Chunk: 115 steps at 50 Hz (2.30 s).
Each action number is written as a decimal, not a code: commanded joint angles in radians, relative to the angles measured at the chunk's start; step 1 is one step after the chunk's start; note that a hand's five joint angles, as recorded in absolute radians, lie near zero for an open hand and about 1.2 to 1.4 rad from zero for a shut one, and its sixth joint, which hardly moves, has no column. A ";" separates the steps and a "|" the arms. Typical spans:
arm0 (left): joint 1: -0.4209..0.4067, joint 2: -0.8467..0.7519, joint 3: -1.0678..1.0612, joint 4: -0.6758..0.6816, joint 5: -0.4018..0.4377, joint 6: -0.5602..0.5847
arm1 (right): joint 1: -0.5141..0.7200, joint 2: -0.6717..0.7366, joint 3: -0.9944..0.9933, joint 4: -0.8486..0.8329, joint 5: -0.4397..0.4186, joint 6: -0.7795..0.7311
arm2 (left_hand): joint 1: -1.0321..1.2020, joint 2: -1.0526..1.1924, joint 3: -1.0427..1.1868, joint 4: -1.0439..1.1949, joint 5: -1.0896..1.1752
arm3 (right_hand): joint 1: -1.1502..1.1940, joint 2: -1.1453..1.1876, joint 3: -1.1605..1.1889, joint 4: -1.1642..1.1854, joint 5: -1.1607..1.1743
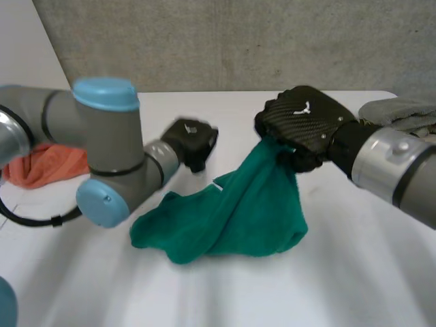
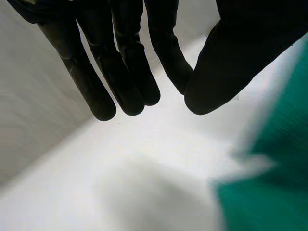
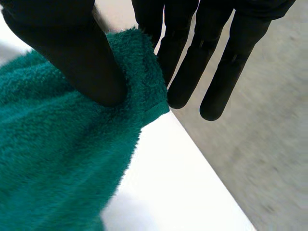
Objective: Fold the laundry.
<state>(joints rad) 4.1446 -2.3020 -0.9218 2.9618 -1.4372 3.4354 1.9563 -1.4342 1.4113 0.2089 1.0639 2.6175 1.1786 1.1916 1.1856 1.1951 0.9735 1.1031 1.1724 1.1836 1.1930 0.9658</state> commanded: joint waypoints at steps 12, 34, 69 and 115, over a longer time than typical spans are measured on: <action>0.066 0.334 -0.023 0.525 -0.071 -0.051 | 0.079 0.147 -0.301 -0.471 0.309 0.044 | -0.098 -0.111 -0.105 -0.114 -0.067 | 0.293 0.224 0.213 0.203 0.256; 0.037 0.047 -0.151 0.122 0.076 -0.473 | 0.116 -0.143 0.041 -0.365 0.108 0.027 | -0.950 -0.963 -0.957 -0.967 -0.920 | 0.293 0.224 0.213 0.203 0.256; 0.057 0.412 -0.325 0.482 -0.078 -0.184 | 0.085 0.109 -0.086 -0.568 0.331 -0.020 | 0.218 0.205 0.211 0.201 0.248 | 0.293 0.224 0.213 0.203 0.256; 0.157 0.307 -0.734 0.227 -0.011 0.010 | 0.078 0.159 0.383 -0.453 0.294 -0.050 | -0.753 -0.766 -0.760 -0.770 -0.723 | 0.293 0.224 0.213 0.203 0.256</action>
<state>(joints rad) 4.3057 -1.9023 -1.7059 3.1734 -1.4647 3.4313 2.0276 -1.2808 1.7948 -0.2442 1.3569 2.5691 0.5165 0.5314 0.5310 0.5244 0.3467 1.1031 1.1723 1.1882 1.1949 0.9786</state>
